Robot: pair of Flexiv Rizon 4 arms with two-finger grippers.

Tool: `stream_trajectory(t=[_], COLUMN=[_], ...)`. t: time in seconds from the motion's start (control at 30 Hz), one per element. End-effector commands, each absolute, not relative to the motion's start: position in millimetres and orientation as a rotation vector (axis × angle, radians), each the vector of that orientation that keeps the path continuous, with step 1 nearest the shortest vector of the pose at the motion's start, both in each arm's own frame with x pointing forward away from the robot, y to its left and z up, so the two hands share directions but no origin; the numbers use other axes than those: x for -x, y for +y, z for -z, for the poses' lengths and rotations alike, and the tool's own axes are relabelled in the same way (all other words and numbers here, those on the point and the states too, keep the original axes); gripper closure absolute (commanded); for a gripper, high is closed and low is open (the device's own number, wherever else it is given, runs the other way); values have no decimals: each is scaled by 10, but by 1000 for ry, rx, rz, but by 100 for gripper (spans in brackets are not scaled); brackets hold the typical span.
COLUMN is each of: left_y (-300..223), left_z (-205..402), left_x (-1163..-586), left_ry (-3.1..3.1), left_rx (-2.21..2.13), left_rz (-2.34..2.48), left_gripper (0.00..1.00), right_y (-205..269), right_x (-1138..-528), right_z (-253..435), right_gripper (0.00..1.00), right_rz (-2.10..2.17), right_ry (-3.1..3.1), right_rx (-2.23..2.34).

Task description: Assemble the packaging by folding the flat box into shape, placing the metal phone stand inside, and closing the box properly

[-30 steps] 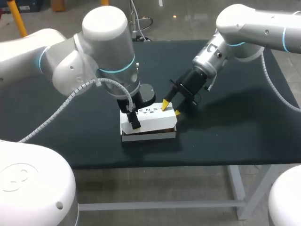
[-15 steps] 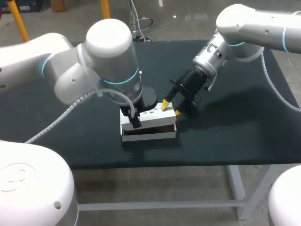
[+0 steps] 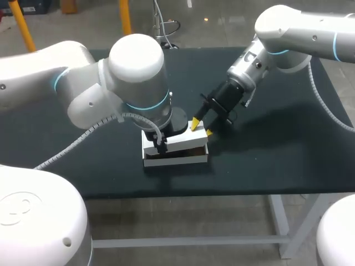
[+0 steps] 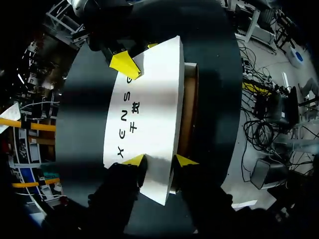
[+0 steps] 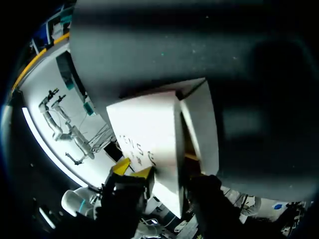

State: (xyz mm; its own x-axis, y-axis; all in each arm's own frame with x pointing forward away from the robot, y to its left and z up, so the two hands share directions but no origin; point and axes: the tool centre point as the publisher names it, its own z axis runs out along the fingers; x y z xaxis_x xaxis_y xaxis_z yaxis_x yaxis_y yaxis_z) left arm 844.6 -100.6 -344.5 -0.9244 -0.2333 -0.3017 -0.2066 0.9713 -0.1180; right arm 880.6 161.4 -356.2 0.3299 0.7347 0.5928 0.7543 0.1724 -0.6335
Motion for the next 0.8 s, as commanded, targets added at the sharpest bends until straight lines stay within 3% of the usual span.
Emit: stream_trajectory(t=[0.03,0.8], left_y=[-1046,-1020], left_z=[3468,3508], left_x=[-8424,-8409], left_ry=[2791,2777], left_rx=[326,338], left_rz=[101,82], left_gripper=[62,74], right_y=[1607,1524], right_x=[-8784,-8694], right_z=[3550,3530], right_gripper=[60,56], right_rz=[26,3], right_ry=[-1402,-1405], right_rx=[1559,1584])
